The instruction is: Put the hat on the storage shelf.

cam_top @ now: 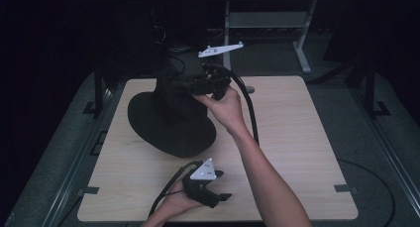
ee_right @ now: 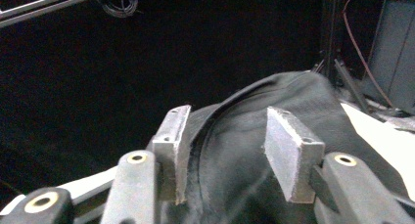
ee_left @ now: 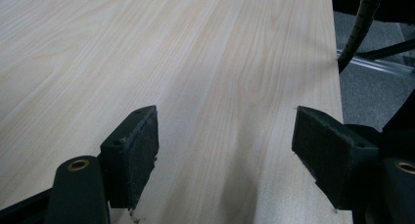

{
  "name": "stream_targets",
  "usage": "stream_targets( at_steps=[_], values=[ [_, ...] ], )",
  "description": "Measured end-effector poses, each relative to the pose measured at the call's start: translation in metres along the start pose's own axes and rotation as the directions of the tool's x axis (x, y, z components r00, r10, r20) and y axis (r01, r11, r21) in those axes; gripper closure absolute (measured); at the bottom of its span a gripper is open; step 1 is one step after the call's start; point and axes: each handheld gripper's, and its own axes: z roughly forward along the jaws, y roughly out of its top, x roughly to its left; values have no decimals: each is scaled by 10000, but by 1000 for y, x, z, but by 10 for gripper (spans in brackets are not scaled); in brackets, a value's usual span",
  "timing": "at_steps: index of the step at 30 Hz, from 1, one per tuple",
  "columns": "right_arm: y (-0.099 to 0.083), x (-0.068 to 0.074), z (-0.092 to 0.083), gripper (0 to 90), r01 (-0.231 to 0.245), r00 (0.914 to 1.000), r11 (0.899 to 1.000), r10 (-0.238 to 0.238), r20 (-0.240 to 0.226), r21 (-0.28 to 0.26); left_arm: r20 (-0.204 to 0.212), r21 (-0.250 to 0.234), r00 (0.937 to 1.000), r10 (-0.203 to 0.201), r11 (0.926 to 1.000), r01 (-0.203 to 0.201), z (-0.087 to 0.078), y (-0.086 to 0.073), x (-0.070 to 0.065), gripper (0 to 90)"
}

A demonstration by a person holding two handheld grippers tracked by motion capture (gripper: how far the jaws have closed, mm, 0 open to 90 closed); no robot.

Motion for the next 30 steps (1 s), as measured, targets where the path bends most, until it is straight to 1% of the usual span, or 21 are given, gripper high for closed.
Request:
stream_targets(
  at_steps=[6, 7, 9, 12, 13, 15, 19, 22, 23, 24, 26, 28, 30],
  values=[
    [-1, -3, -18, 479, 122, 9997, 9996, -116, 236, -256, -22, -53, 10000, -18, 10000, 17, -1, 0, 0, 248],
    [-2, -5, -22, 473, 100, 9996, 9996, -93, 275, -273, -50, -40, 10000, 54, 10000, -54, -2, 0, 0, 248],
    [-4, -7, -28, 470, 86, 9993, 9995, -75, 375, -293, -51, -49, 10000, 39, 10000, -40, -1, 0, 0, 248],
    [-8, -11, -38, 459, 3, 9986, 9995, 13, 522, -313, -1, -147, 10000, -12, 9999, 12, -1, 0, -1, 247],
    [-9, -13, -41, 451, -13, 9984, 9993, 35, 571, -384, -10, -126, 10000, -1, 9999, 1, -1, 0, -1, 247],
    [-12, -16, -46, 444, -96, 9980, 9995, 115, 614, -310, 2, -120, 10000, 1, 9999, -1, 0, 0, -2, 246],
    [-18, -20, -56, 433, -182, 9965, 9988, 218, 806, -449, -3, -128, 10000, 40, 9999, -40, 0, 1, -3, 245],
    [-22, -23, -66, 425, -270, 9946, 9985, 317, 987, -480, -26, -103, 9998, 189, 9998, -189, 0, 1, -2, 245],
    [-22, -23, -66, 425, -270, 9946, 9985, 317, 987, -480, -26, -103, 9998, 189, 9998, -189, 0, 1, -2, 245],
    [-25, -26, -72, 410, -317, 9933, 9983, 369, 1099, -483, -19, -107, 9998, 188, 9998, -188, 0, 1, -3, 245],
    [-27, -27, -78, 409, -362, 9922, 9980, 422, 1175, -524, -29, -97, 9998, 210, 9997, -210, 0, 1, -3, 245],
    [-30, -29, -84, 405, -285, 9909, 9978, 362, 1300, -603, -23, -111, 9998, 197, 9997, -197, 1, 1, -3, 245],
    [-33, -30, -90, 403, -361, 9894, 9972, 448, 1378, -650, -35, -93, 9998, 205, 9997, -205, 1, 1, -3, 245]
  ],
)
